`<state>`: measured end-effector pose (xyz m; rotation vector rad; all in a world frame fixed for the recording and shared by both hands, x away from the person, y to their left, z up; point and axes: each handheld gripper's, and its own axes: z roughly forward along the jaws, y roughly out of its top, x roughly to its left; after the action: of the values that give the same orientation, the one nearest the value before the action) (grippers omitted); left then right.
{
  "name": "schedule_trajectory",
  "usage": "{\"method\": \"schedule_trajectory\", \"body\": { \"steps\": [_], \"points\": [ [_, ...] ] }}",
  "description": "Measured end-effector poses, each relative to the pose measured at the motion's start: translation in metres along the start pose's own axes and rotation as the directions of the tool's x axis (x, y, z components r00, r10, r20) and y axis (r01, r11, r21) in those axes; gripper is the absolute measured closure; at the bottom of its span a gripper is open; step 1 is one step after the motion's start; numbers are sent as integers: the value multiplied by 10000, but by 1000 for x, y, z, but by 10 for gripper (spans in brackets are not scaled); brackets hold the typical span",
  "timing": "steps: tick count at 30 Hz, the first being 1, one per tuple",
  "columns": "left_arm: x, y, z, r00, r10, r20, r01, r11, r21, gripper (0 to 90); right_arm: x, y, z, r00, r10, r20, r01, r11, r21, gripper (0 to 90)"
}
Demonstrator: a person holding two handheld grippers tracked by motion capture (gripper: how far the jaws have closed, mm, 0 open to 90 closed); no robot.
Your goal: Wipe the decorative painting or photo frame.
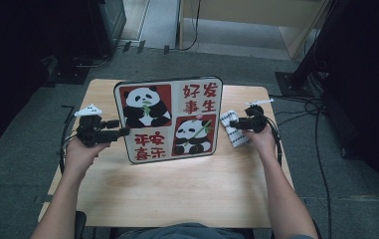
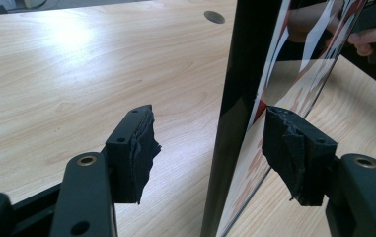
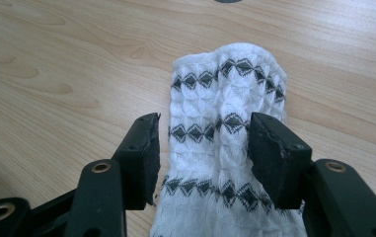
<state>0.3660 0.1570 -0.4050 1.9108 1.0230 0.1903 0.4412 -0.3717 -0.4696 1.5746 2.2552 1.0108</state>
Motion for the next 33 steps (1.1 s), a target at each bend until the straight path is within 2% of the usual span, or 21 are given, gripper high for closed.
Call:
{"method": "schedule_trajectory", "body": {
  "steps": [24, 33],
  "points": [
    [8, -2, 5, 9995, -323, 1, 323, 9995, 24, 371, 1, 0, 1, 10000, -18, 9, 18, 10000, 14, 466],
    [8, -2, 4, 9995, -321, -75, 321, 9995, 19, 377, 1, 0, 1, 10000, -4, 13, 4, 10000, 5, 462]
  ]
}}
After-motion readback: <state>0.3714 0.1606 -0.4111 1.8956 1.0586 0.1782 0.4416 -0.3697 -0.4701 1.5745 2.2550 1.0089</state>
